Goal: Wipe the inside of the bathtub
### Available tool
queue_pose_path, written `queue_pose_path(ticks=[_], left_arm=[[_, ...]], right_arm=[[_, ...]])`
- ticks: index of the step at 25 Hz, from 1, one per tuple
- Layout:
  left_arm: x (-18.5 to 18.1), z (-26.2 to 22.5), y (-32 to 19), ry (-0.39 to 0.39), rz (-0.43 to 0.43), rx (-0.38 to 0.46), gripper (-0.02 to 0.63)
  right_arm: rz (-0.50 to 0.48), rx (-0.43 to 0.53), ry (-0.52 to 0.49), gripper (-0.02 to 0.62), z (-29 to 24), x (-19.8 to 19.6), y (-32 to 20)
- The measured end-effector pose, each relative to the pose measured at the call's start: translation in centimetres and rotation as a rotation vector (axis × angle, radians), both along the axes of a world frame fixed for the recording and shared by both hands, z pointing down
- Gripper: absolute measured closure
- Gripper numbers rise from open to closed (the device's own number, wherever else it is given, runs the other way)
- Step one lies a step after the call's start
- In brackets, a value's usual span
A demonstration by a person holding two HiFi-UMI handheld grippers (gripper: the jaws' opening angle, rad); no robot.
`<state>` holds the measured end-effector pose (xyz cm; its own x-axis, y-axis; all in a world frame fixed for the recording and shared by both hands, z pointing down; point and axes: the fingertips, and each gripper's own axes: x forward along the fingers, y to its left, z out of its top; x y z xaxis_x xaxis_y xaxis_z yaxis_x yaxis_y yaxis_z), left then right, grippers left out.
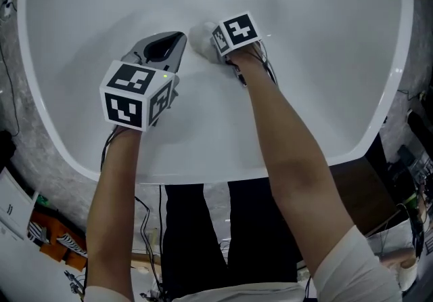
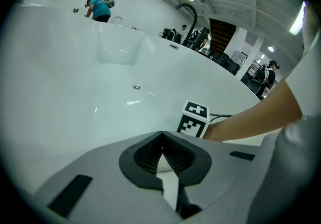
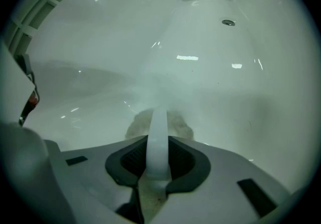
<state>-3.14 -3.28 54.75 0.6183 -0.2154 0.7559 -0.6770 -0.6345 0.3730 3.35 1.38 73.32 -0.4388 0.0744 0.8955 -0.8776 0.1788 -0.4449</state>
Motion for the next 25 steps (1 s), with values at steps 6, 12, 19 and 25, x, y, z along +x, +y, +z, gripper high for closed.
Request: queue_pose_path(ticks=[6,12,19,25], left_arm=[[4.2,1.3,1.0,-0.005,0.037,-0.023,0.594],[5.9,1.5,1.8,0.005,0.073,-0.039,0.594],[8.2,1.0,2.5,0.013,0.101,-0.054,0.594],[10.1,1.0,3.3,0.016,0.119,-0.049,0.594]], right_arm=[[0.023,-0.006,0.028,0.499,-0.3,5.1,1.0],[0.026,-0.013,0.071,0.499,-0.7,7.7,1.6],[-0.042,-0.030,0.176,0.499,-0.9,12.2,2.6],[-0.143,-0.030,0.261,0.499,-1.0,15.0,3.7]])
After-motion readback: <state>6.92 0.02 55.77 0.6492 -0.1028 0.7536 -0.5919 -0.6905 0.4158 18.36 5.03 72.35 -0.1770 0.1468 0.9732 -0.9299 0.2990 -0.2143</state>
